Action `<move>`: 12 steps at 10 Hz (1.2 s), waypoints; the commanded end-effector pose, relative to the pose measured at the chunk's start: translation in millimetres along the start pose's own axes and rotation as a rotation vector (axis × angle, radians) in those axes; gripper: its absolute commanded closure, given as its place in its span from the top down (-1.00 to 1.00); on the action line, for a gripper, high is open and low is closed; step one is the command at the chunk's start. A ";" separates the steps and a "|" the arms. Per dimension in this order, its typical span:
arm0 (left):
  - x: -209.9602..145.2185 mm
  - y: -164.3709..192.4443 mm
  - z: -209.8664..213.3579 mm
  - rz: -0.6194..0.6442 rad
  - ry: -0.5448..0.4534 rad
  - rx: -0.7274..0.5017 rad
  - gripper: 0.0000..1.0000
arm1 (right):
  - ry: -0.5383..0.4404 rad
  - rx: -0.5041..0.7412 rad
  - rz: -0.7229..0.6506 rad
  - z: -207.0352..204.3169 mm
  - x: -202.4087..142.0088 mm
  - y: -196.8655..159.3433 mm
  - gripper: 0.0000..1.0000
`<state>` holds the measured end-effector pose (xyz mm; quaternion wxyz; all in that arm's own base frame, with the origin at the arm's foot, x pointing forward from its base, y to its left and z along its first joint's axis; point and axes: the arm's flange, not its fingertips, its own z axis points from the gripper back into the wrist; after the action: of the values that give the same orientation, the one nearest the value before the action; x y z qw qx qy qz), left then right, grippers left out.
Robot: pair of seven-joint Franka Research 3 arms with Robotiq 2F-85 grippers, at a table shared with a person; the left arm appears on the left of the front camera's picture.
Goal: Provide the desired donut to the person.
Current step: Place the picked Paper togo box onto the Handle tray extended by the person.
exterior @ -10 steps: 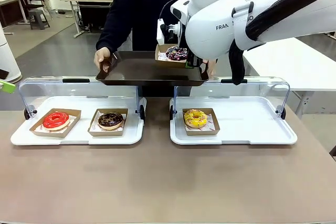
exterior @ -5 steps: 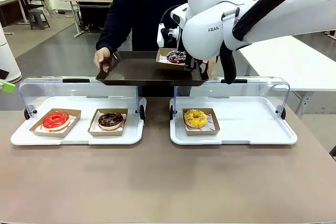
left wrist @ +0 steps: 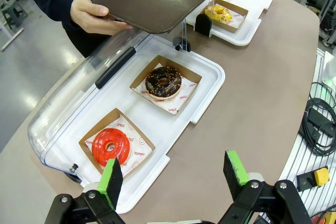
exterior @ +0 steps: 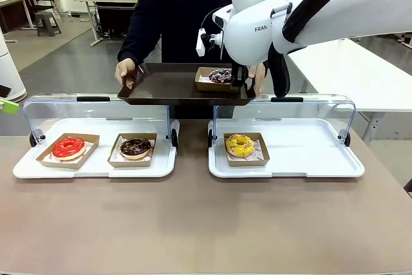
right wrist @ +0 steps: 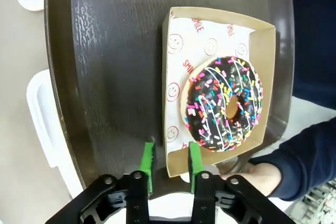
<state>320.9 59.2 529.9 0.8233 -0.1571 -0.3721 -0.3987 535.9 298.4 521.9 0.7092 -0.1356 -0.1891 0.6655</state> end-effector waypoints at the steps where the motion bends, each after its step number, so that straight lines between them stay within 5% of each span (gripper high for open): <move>1: -1.1 0.9 0.0 0.001 -0.009 -0.007 1.00 | -0.022 0.022 0.005 7.6 -0.5 -7.2 1.00; 12: -1.1 0.9 0.0 0.001 -0.009 -0.007 1.00 | -0.004 0.031 0.005 9.5 1.1 -3.8 1.00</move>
<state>320.9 59.2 529.9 0.8233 -0.1571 -0.3721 -0.3987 534.6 298.3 532.1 0.7101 -0.1241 -0.1749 0.6706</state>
